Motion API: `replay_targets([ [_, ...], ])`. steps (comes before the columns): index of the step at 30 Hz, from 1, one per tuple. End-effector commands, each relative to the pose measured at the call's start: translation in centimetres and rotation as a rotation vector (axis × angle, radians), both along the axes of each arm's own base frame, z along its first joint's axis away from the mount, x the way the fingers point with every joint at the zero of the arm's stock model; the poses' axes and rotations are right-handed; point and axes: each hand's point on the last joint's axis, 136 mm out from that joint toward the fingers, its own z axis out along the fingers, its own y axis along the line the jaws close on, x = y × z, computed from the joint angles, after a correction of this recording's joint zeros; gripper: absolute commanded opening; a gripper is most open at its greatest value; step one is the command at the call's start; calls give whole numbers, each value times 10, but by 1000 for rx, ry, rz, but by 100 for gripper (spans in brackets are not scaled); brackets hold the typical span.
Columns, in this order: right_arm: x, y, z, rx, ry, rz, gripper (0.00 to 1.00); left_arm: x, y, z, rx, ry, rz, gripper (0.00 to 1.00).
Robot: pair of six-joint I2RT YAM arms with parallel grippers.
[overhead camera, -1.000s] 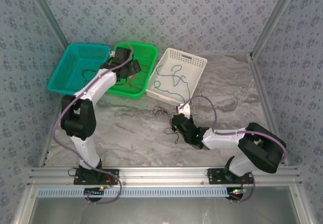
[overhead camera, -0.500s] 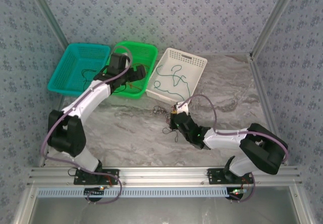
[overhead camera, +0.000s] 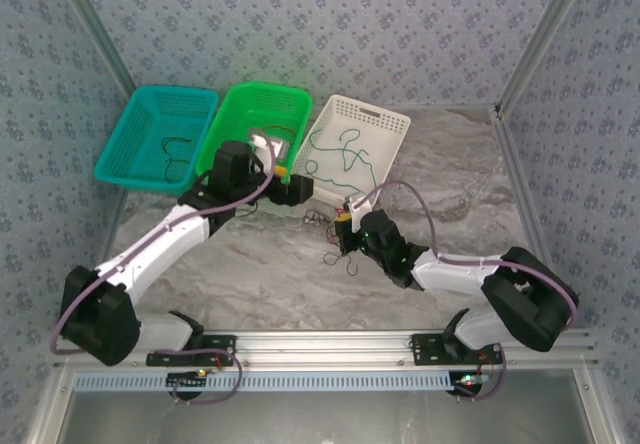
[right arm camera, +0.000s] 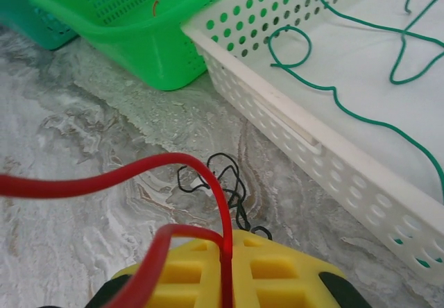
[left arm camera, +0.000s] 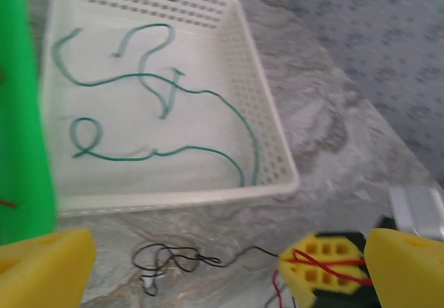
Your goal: Untangle the cables
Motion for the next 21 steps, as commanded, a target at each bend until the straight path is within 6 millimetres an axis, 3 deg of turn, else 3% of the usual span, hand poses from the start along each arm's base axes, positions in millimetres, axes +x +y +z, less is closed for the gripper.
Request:
replay_targets([
  [1, -2, 11, 22, 30, -29, 81, 9, -32, -24, 22, -49, -198, -210, 99],
  [8, -5, 10, 30, 23, -24, 118, 10, -64, -45, 1, 54, -311, -398, 99],
  [14, -8, 13, 39, 34, -26, 142, 10, -70, -56, -5, 47, -280, -460, 72],
  [18, -9, 15, 41, 39, -23, 154, 10, -75, -63, -6, 37, -280, -499, 63],
  [21, -10, 17, 44, 42, -23, 164, 11, -75, -67, -9, 50, -274, -514, 63],
])
